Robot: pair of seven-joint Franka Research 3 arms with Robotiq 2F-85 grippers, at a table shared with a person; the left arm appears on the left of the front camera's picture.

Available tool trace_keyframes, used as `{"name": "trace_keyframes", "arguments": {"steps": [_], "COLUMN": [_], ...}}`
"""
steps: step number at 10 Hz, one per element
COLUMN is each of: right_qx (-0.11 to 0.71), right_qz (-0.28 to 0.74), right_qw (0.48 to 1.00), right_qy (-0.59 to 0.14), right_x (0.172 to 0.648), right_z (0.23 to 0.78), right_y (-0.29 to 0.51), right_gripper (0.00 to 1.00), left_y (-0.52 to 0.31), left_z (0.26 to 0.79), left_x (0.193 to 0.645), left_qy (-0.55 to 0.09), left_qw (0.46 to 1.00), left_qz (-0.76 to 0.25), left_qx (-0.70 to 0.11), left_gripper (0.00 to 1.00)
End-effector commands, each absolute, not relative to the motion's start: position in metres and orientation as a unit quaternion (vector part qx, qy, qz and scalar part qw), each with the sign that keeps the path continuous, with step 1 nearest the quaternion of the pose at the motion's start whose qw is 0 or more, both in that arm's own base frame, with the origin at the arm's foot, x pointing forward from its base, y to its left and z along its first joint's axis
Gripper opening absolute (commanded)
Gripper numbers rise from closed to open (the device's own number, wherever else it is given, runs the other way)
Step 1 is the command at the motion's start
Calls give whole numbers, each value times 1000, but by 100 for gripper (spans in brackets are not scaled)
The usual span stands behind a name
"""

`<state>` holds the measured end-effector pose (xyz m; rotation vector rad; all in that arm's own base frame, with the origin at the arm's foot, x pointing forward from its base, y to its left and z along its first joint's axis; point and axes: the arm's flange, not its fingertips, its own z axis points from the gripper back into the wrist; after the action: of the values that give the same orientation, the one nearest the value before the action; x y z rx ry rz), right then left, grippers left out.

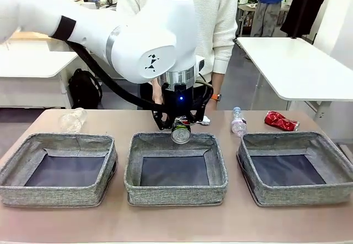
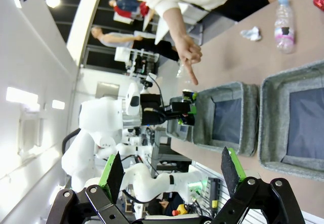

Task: Sort the waste into the appropriate baskets.
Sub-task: Place the picked waste into the Fabric basket indicated by the person.

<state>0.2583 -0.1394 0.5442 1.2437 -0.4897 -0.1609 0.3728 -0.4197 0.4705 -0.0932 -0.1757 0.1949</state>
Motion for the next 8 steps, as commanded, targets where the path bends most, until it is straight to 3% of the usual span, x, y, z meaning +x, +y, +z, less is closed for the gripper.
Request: {"name": "trace_keyframes", "arguments": {"steps": [1, 2, 8], "right_qx": [582, 582, 582], "right_qz": [-64, -64, -64], "right_qw": [775, 775, 775], "right_qy": [-239, -239, -239], "right_x": [261, 261, 261], "right_z": [545, 545, 545], "right_y": [-139, -139, -139], "right_gripper": [100, 100, 100], "left_y": [-413, -414, -412], "left_z": [471, 472, 471], "left_x": [372, 372, 373], "left_qy": [-85, -86, -77], "left_qw": [992, 992, 993], "left_qz": [82, 82, 66], "left_qx": [-42, -47, -67], "left_gripper": [92, 100, 100]}}
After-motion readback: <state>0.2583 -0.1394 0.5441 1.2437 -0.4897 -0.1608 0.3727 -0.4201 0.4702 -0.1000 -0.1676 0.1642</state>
